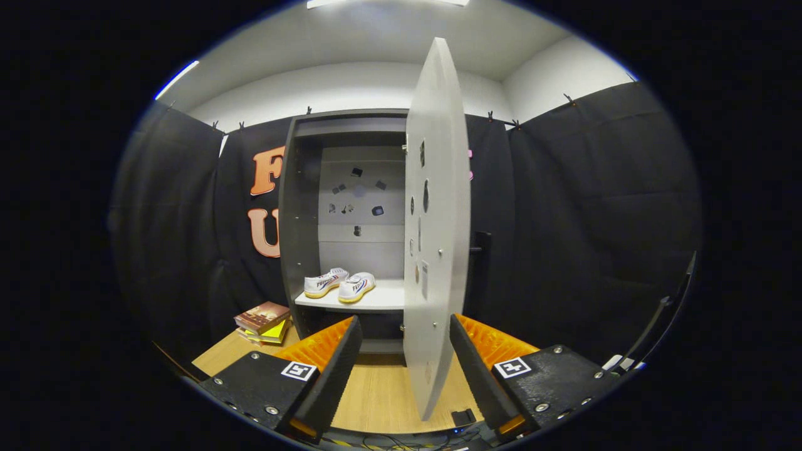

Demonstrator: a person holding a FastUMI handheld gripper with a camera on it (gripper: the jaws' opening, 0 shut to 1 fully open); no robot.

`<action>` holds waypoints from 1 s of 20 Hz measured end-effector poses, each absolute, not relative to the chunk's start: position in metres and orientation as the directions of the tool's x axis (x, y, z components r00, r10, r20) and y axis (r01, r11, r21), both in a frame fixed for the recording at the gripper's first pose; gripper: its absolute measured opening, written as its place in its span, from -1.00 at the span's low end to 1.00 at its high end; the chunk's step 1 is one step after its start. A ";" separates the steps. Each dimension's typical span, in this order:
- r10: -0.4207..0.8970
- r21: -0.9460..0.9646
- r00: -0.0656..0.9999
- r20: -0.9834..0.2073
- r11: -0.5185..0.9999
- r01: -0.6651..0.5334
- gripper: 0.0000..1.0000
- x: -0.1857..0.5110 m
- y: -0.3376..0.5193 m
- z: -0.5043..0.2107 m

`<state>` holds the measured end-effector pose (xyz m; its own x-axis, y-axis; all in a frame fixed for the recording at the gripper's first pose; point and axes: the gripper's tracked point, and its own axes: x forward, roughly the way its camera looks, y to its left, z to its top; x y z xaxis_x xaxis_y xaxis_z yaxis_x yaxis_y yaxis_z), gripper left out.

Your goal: Open the shoe cabinet door, grab the shoes and put them into the shoe cabinet, then close the shoe cabinet door.

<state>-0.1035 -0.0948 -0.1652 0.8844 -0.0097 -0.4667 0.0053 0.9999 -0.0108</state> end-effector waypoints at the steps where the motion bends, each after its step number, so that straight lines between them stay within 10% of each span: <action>1: -0.019 -0.014 0.882 -0.471 1.000 0.014 0.76 -0.103 -0.107 -0.166; 20: -0.043 0.030 0.874 -0.484 0.997 0.066 0.69 -0.050 -0.180 -0.224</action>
